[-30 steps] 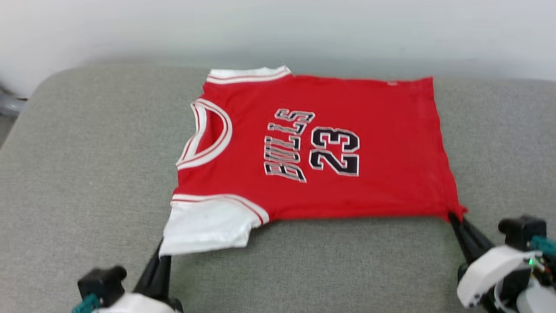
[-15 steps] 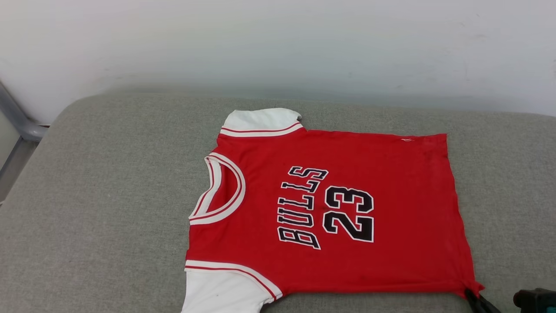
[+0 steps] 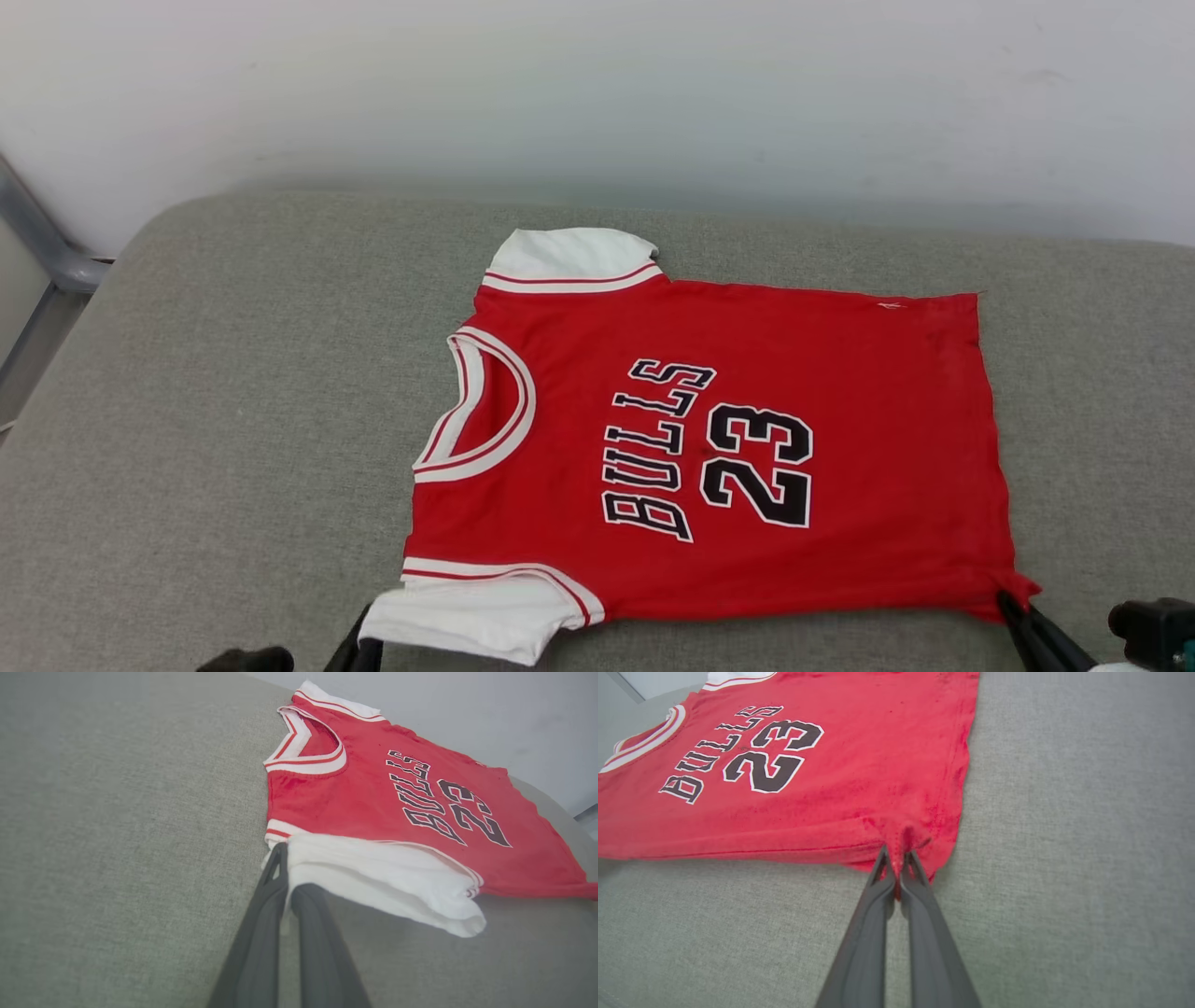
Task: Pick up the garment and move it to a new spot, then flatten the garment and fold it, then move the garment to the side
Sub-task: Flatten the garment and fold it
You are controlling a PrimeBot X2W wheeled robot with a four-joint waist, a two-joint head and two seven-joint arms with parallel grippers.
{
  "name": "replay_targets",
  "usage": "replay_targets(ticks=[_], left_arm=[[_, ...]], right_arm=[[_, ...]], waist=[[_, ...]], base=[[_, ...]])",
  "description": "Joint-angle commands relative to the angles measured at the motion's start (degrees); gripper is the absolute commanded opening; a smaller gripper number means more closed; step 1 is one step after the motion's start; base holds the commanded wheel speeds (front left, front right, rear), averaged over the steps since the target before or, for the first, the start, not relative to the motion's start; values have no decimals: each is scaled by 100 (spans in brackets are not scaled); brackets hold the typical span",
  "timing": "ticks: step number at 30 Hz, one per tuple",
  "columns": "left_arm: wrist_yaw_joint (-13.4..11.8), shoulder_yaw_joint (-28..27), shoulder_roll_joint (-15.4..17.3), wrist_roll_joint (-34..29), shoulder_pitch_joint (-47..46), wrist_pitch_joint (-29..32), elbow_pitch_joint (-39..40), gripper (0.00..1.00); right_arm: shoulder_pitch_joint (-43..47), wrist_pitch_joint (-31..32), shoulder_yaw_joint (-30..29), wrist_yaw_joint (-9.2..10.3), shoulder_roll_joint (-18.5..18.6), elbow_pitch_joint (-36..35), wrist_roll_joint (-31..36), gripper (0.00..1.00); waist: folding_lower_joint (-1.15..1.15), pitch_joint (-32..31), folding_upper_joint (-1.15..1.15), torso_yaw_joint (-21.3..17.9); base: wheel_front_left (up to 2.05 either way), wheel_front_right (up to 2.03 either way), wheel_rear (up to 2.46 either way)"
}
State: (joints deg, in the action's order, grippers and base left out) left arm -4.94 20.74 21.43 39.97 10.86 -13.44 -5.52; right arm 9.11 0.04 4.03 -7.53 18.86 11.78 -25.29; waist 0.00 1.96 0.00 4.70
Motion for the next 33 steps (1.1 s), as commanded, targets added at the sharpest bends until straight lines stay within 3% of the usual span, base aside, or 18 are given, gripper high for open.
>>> replay_targets(ticks=[1, 10, 13, 21, 33], left_arm=[[36, 8, 83, -70, -207, 18, -1, 0], [377, 80, 453, -358, -1494, 403, -105, 0], [614, 145, 532, -395, -2241, 644, -412, 0], [932, 233, 483, -401, -3342, 801, -1332, 0], [1167, 538, 271, -353, -4194, 667, -2868, 0]], right_arm=[[-109, 29, -32, 9, -17, -72, -12, 0], [-541, 294, -92, 8, 78, -507, -82, 0], [-987, 454, -19, 9, 154, -478, -32, 0], [-1817, 593, 282, 9, 245, -19, 31, 0], [-2587, 659, 710, 9, 282, 771, 53, 0]], waist=[[0, 22, 0, -28], [0, 391, 0, -219], [0, 730, 0, -385], [0, 1321, 0, -555], [0, 1758, 0, -593]], base=[[0, 0, 0], [0, 0, 0], [0, 0, 0], [0, 0, 0], [0, 0, 0]])
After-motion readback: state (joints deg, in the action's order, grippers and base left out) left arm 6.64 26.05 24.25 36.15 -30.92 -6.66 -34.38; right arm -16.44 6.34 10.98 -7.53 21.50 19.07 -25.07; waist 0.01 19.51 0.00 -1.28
